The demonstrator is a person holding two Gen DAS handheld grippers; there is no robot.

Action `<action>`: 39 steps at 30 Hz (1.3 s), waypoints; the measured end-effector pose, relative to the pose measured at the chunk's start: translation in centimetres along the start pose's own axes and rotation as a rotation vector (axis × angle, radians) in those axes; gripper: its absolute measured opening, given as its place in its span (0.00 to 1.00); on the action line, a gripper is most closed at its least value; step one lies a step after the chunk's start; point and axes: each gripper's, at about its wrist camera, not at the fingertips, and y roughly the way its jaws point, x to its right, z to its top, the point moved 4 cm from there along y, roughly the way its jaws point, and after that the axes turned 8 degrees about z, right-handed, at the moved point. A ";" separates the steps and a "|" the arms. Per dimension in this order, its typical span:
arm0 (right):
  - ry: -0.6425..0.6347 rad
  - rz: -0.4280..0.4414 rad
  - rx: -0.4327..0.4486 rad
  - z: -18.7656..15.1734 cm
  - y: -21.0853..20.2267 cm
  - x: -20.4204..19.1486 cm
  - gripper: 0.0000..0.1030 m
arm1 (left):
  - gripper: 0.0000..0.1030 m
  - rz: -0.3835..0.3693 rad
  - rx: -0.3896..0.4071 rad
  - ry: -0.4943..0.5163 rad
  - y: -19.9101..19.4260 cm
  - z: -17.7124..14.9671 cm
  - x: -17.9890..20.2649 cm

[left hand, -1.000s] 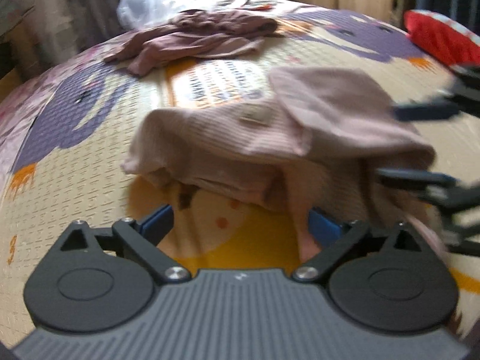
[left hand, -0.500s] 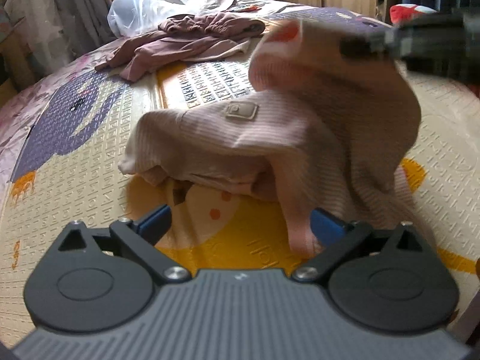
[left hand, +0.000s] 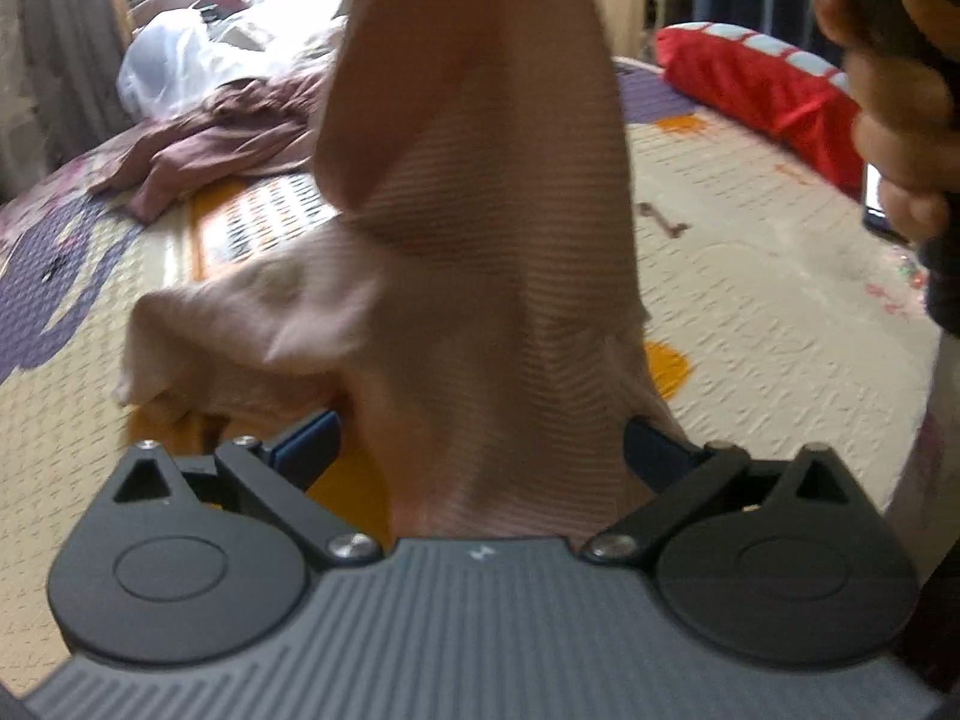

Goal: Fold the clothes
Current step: 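Raise the hanging pink top with the right gripper to shake it out, then lower the pink top onto the mat with the right gripper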

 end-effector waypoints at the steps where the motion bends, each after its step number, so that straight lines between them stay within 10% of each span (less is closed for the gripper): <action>1: 0.007 0.012 0.022 0.4 -0.3 -0.2 0.05 | 1.00 -0.005 0.006 0.007 0.0 0.2 0.6; 13: 0.067 0.092 0.072 2.5 -2.5 -0.6 0.03 | 1.00 -0.052 0.069 0.031 -0.7 1.8 3.8; 39: -0.030 -0.060 0.055 0.6 -3.1 -0.3 0.03 | 0.66 0.283 -0.054 -0.226 3.0 1.3 -4.2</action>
